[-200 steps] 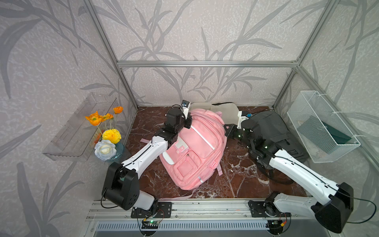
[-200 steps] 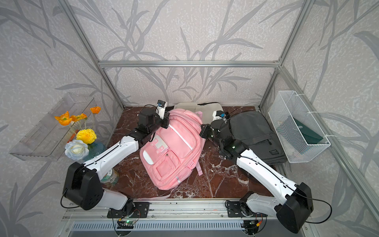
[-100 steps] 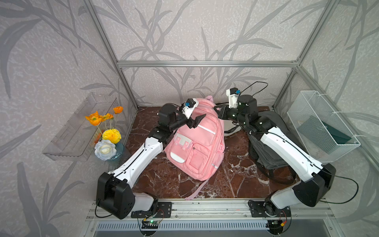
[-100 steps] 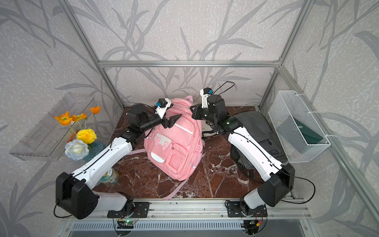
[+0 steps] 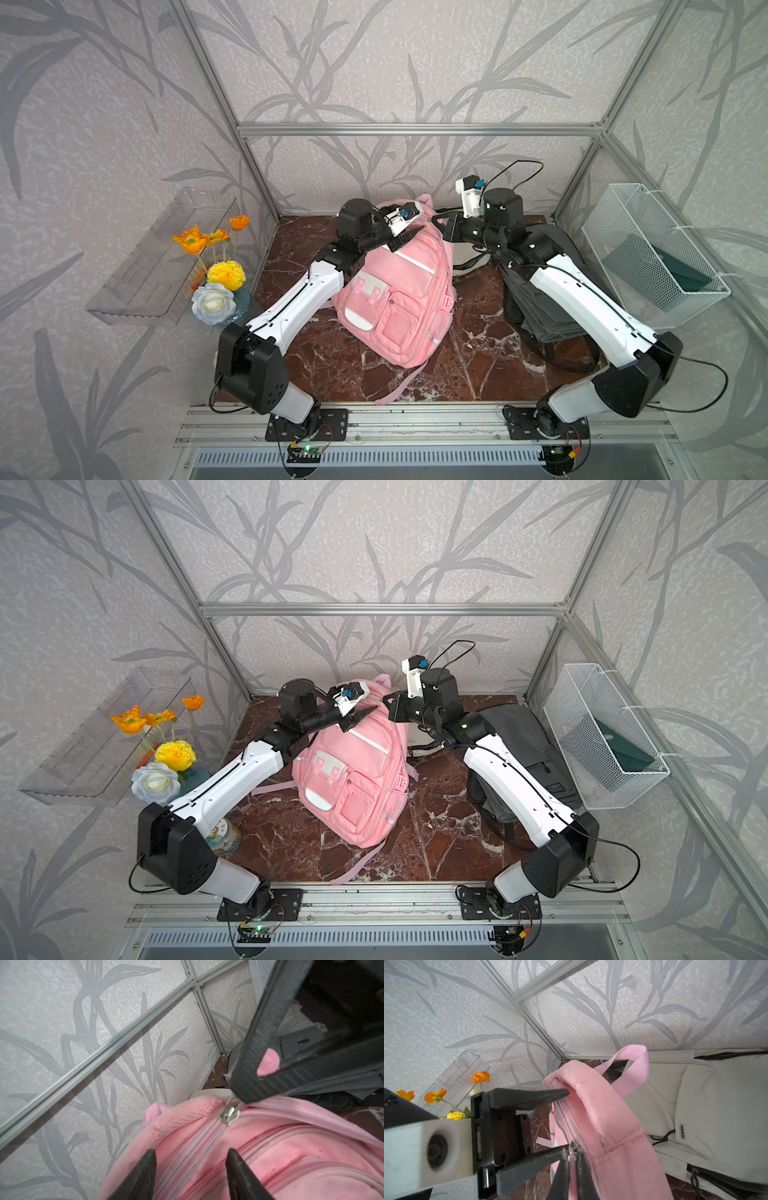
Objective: Zip up the backpack
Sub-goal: Zip the zipper on the backpack.
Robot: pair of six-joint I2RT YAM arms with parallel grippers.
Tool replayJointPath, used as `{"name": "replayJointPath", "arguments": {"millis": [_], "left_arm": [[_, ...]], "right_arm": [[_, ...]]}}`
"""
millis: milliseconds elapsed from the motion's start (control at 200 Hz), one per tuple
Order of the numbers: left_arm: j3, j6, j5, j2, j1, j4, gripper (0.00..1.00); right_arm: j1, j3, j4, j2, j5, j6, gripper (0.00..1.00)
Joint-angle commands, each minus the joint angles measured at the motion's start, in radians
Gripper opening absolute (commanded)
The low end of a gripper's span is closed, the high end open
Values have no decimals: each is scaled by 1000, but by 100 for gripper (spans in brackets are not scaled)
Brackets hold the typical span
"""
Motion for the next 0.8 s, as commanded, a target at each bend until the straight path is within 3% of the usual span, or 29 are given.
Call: {"name": "replayJointPath", "arguments": {"millis": [0,200,450,795], "left_arm": [[56,40,-66,39,-21,-28,27],[85,9,-260,83,-43,38,0],[236,-52,-600,168,-18,-12,0],[297,-104,-686,186,54,-66,0]], "right_arm": [[4,57,87,-13,-26,0,0],[13,34,48,-38,70,-2,0],[77,-76,16,-100,284,8,0],[89,-295,112,-166,340,100,0]]}}
